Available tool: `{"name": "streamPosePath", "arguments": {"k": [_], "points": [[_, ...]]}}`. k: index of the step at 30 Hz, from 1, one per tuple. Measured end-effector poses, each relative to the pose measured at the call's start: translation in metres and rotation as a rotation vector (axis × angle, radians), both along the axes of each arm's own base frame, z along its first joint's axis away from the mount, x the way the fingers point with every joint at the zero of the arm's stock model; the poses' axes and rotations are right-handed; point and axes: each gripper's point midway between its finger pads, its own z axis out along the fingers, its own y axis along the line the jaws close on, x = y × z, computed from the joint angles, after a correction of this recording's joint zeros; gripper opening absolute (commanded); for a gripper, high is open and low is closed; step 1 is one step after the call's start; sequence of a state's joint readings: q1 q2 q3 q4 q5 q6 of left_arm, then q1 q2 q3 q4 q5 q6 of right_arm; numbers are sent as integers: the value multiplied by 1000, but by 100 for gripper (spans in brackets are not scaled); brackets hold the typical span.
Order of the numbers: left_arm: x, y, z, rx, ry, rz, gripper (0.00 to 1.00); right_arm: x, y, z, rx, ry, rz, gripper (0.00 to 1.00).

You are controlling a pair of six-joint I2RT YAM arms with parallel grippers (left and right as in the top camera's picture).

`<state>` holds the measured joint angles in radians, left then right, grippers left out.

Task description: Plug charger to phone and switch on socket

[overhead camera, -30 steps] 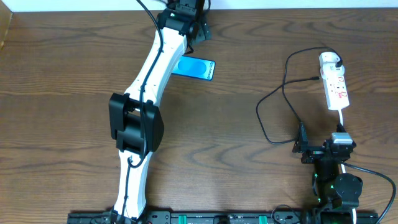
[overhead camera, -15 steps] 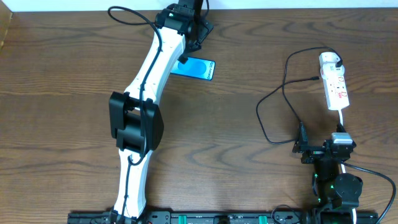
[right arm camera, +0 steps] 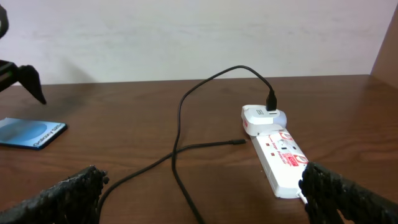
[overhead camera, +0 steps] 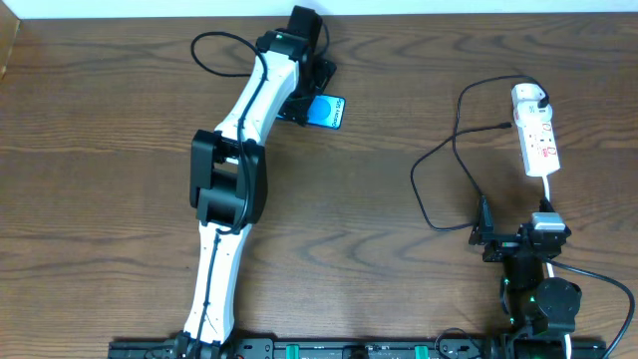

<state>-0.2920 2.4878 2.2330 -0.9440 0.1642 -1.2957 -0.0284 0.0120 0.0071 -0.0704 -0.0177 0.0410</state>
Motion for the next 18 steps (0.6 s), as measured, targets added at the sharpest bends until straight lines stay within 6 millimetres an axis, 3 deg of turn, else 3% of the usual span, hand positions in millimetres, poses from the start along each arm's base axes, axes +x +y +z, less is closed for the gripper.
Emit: {"name": "streamPosePath", "arguments": {"k": [6,11,18], "points": [[2,10,-4,-16,19,48,98,0,0,0,0,0,0,99],[-1,13,-22,-18,59,62,98,0,0,0,0,0,0,99],[-1,10,-22,-35,61,61,99,0,0,0,0,0,0,99]]}}
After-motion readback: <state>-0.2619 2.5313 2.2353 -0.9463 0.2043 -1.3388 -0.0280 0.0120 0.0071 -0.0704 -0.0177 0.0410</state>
